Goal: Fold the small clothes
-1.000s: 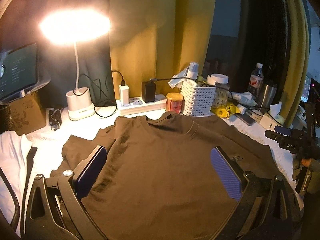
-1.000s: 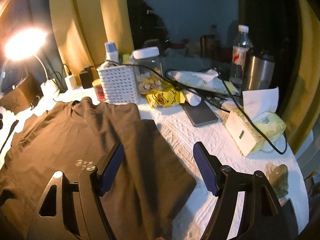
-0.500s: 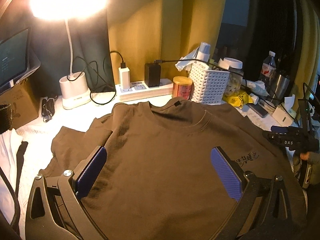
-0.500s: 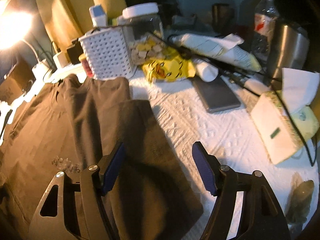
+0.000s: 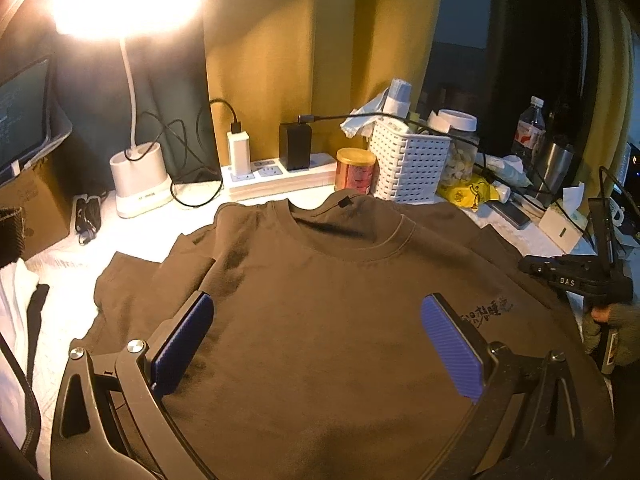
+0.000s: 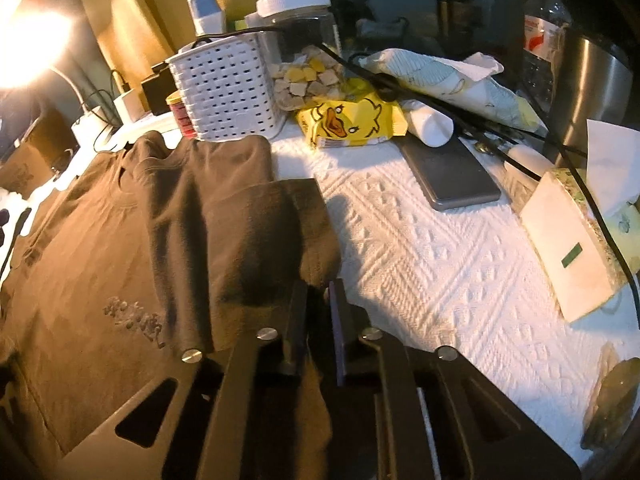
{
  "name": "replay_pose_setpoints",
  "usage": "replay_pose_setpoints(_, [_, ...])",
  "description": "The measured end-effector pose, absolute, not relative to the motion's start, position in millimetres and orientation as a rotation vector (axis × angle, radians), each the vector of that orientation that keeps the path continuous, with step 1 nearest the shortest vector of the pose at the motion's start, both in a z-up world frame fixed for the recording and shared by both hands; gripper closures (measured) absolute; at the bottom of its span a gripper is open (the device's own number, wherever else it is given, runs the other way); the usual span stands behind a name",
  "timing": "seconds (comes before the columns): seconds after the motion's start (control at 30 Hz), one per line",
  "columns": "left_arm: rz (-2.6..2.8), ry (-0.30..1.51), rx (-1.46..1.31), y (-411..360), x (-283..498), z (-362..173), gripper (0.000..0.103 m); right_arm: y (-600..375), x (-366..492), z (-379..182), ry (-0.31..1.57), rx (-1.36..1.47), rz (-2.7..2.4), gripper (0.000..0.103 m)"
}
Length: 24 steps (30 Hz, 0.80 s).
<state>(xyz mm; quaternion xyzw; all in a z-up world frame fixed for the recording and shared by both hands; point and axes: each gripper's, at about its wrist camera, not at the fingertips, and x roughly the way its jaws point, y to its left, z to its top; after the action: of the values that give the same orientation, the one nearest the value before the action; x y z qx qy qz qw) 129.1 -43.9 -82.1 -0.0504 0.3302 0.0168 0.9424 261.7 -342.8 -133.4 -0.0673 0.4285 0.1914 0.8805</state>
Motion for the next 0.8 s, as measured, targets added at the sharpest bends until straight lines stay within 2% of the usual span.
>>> replay_pose_setpoints(0.47, [-0.01, 0.614, -0.134, -29.3, 107.7, -67.8, 0.001, -324.2, 222.9, -74.3, 0.76, -0.157, 0.4, 0.094])
replay_pose_setpoints(0.8, [-0.026, 0.592, -0.157, -3.2, 89.5, -69.3, 0.001, -271.3, 198.8, -80.4, 0.789, -0.218, 0.418, 0.094])
